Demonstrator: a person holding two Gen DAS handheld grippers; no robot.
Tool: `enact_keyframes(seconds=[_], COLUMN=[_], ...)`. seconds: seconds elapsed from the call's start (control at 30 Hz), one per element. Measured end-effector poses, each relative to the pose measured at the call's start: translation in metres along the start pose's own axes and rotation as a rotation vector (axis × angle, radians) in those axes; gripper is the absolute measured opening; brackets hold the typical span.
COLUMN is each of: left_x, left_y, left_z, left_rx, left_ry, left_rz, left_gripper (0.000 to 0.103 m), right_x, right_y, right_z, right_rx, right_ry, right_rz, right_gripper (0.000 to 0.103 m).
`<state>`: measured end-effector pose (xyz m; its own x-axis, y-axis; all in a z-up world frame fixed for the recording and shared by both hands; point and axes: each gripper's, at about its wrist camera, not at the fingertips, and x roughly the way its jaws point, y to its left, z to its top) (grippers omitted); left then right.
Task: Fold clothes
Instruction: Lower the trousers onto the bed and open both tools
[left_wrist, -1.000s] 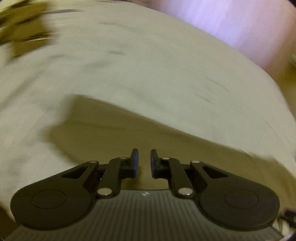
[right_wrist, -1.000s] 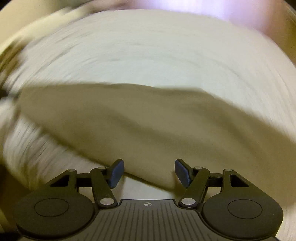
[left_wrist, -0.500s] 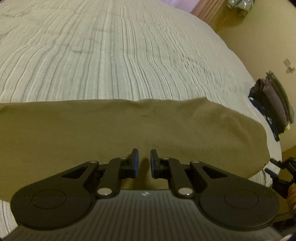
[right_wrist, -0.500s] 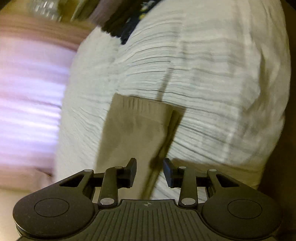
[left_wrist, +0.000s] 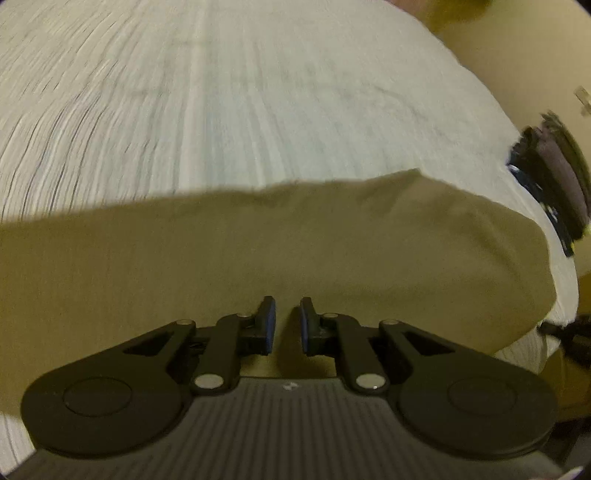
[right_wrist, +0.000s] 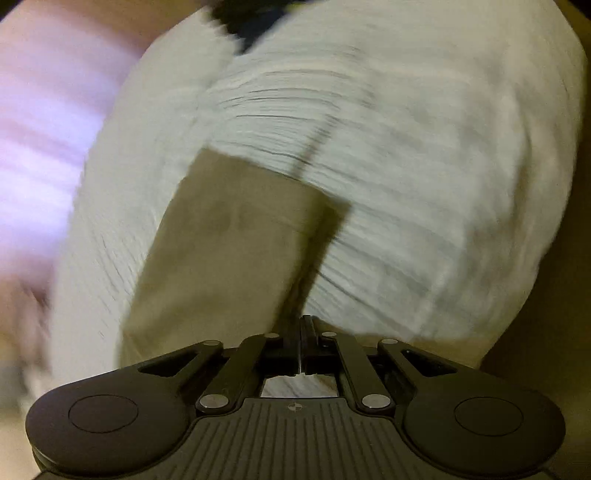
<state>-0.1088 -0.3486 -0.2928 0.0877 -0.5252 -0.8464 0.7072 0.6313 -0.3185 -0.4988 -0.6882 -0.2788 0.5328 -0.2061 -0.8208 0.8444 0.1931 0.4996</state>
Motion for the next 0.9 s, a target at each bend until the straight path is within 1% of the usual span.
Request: enact_keyframes(seconds=[0.03,0.07,0.1,0.13,0.17,0.23,0.3,0.33,0.4,0.43,0.47,0.5,0.53,0.57,0.6,0.63,0.67,0.7,0.73,0.77,0.83,0.87,0.9], left_x=[-0.001,-0.002,0.002,0.006,0.01,0.029,0.055,0.068,0.094,0.107,0.12,0.131,0.142,0.149,0.152,0.155,0.158,0.153,0.149,0.149,0.155,0.155,0.154], left_y=[-0.003,-0.007,-0.011,-0.015,-0.02,-0.033,-0.048,-0.056,-0.067,-0.073,-0.078,-0.082,-0.085,-0.087,-0.086,-0.085,-0.084,-0.082,-0.08,-0.08,-0.081,-0.085,-0.089], left_z=[0.007,0.015,0.025,0.036,0.047,0.071,0.093,0.102,0.116,0.123,0.13,0.131,0.132,0.13,0.128,0.127,0.125,0.123,0.12,0.116,0.107,0.104,0.101], left_rx=[0.022,0.037,0.05,0.064,0.077,0.102,0.118,0.126,0.143,0.151,0.16,0.17,0.181,0.19,0.192,0.194,0.195,0.195,0.195,0.2,0.205,0.225,0.244], left_ry=[-0.003,-0.006,-0.01,-0.015,-0.02,-0.026,-0.019,-0.017,0.026,0.048,0.069,0.095,0.12,0.136,0.12,0.104,0.088,0.038,-0.011,-0.03,-0.039,-0.051,-0.063], left_rz=[-0.011,-0.03,-0.054,-0.079,-0.104,-0.152,-0.204,-0.23,-0.271,-0.292,-0.313,-0.324,-0.336,-0.338,-0.338,-0.339,-0.34,-0.337,-0.333,-0.316,-0.272,-0.254,-0.235], left_gripper=[0.01,0.01,0.011,0.015,0.018,0.022,0.025,0.03,0.033,0.033,0.033,0.033,0.029,0.027,0.009,0.0,0.0,0.0,0.0,0.0,0.002,0.002,0.002], right_x=[-0.005,-0.011,-0.016,-0.016,-0.015,-0.002,0.02,0.031,0.051,0.059,0.067,0.071,0.073,0.073,0.072,0.069,0.067,0.066,0.068,0.069,0.076,0.077,0.078], right_y=[0.009,0.019,0.026,0.031,0.036,0.041,0.044,0.046,0.048,0.046,0.045,0.043,0.039,0.036,0.032,0.031,0.03,0.031,0.033,0.033,0.031,0.033,0.035], right_z=[0.007,0.014,0.021,0.03,0.04,0.062,0.08,0.088,0.101,0.103,0.105,0.105,0.103,0.1,0.097,0.093,0.088,0.085,0.082,0.078,0.074,0.073,0.073], right_rx=[-0.07,-0.137,-0.191,-0.222,-0.245,-0.256,-0.267,-0.273,-0.285,-0.29,-0.294,-0.293,-0.289,-0.292,-0.299,-0.319,-0.346,-0.373,-0.399,-0.416,-0.403,-0.393,-0.382], right_ry=[-0.015,-0.038,-0.068,-0.101,-0.135,-0.155,-0.124,-0.104,-0.065,-0.044,-0.022,-0.007,0.005,0.005,-0.002,-0.02,-0.045,-0.068,-0.092,-0.11,-0.125,-0.131,-0.137], right_rz=[-0.02,-0.035,-0.05,-0.047,-0.032,-0.004,0.023,0.036,0.063,0.077,0.092,0.095,0.09,0.092,0.098,0.098,0.096,0.084,0.066,0.042,-0.004,-0.023,-0.042], right_gripper=[0.012,0.023,0.063,0.084,0.084,0.084,0.084,0.084,0.083,0.08,0.071,0.045,0.036,0.031,0.02,0.016,0.015,0.012,0.012,0.012,0.013,0.014,0.025])
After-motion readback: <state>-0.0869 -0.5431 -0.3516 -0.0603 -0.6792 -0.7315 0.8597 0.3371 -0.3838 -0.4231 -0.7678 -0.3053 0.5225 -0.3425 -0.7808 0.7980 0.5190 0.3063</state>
